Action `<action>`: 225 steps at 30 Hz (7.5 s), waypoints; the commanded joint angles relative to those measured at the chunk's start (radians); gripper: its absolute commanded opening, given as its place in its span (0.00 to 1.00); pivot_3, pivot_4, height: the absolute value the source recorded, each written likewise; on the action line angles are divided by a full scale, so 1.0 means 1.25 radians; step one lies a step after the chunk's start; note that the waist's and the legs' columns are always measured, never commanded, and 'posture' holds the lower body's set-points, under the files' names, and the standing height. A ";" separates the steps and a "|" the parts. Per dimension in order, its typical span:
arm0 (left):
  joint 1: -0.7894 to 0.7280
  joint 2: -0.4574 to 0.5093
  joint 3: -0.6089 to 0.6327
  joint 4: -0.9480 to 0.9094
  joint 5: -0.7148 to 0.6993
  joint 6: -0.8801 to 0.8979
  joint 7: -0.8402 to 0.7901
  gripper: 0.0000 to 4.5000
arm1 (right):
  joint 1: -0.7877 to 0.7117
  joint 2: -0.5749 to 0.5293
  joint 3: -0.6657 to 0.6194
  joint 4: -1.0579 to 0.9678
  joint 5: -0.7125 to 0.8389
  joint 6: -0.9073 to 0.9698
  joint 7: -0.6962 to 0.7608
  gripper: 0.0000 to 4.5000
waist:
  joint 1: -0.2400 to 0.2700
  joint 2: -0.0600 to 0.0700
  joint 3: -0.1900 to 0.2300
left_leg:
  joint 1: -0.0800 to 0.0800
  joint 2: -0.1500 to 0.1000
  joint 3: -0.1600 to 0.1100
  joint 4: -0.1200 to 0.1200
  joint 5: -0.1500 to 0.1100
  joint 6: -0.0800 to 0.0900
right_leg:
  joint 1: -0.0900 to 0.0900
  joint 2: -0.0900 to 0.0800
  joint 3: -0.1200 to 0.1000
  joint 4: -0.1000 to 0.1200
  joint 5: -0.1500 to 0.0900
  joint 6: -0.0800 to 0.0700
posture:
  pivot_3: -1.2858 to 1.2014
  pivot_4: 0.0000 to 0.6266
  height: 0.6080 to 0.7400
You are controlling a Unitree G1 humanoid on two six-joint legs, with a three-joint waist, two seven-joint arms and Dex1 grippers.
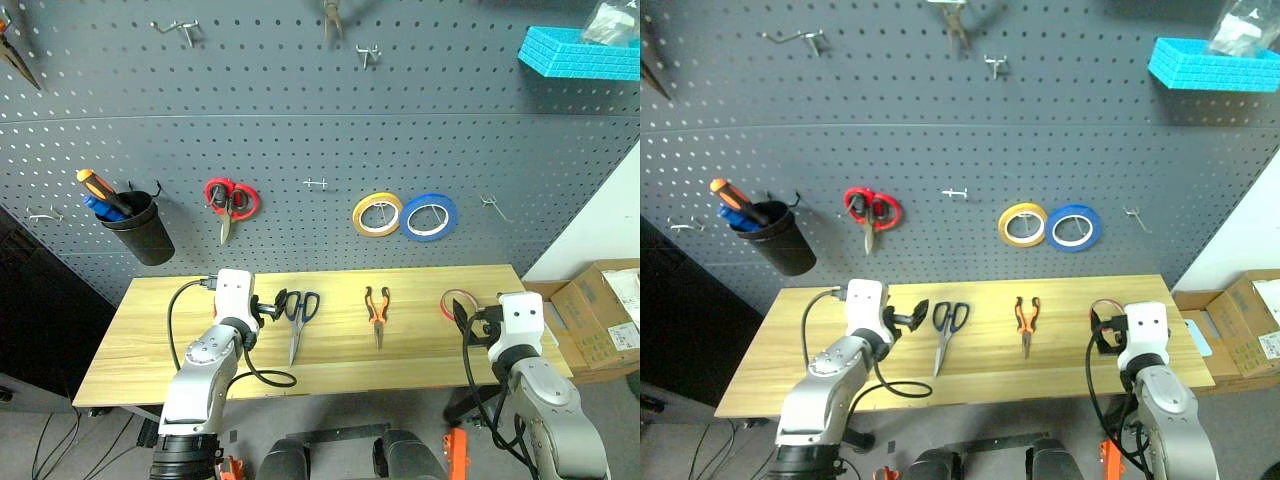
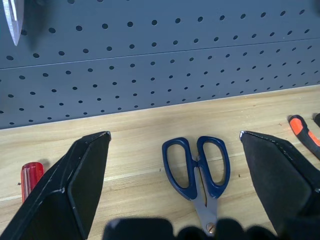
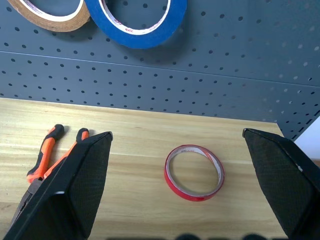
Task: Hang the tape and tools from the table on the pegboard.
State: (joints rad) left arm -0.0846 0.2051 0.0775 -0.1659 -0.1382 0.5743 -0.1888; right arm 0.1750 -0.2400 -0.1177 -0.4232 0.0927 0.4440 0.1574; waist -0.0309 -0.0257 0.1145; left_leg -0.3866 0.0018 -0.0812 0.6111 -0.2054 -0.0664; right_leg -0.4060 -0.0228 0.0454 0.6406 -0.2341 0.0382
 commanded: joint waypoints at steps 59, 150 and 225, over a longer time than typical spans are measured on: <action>-0.427 -0.187 -0.230 0.254 -0.155 0.169 -0.308 0.99 | -0.211 -0.272 0.104 0.212 -0.008 0.100 0.285 1.00 | -0.006 -0.004 0.049 | -0.005 0.000 0.000 0.002 -0.002 0.003 | -0.001 0.002 0.000 0.002 -0.001 0.007 | 0.50 0.29 1.00; -0.389 -0.229 -0.377 0.049 -0.118 0.086 -0.300 1.00 | -0.130 -0.126 0.001 0.140 -0.216 -0.178 -0.021 0.01 | -0.029 0.005 0.175 | -0.026 -0.005 0.000 0.014 -0.003 0.000 | -0.018 -0.004 0.003 0.006 0.001 0.019 | 0.45 0.38 1.00; -0.488 -0.277 -0.227 0.091 -0.136 -0.001 -0.138 1.00 | -0.525 -0.159 -0.056 0.556 0.018 -0.354 0.131 0.99 | -0.047 0.010 0.100 | -0.019 -0.005 0.015 0.026 0.002 0.012 | -0.012 -0.001 0.021 0.005 0.018 0.025 | 0.47 0.28 1.00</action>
State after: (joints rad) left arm -0.6689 -0.1277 -0.2214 -0.0228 -0.3132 0.5980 -0.3790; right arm -0.4969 -0.4355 -0.1756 0.3461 0.1022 0.0001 0.3248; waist -0.0900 -0.0128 0.2393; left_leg -0.4107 -0.0049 -0.0625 0.6438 -0.2031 -0.0518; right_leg -0.4206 -0.0235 0.0719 0.6473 -0.2110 0.0697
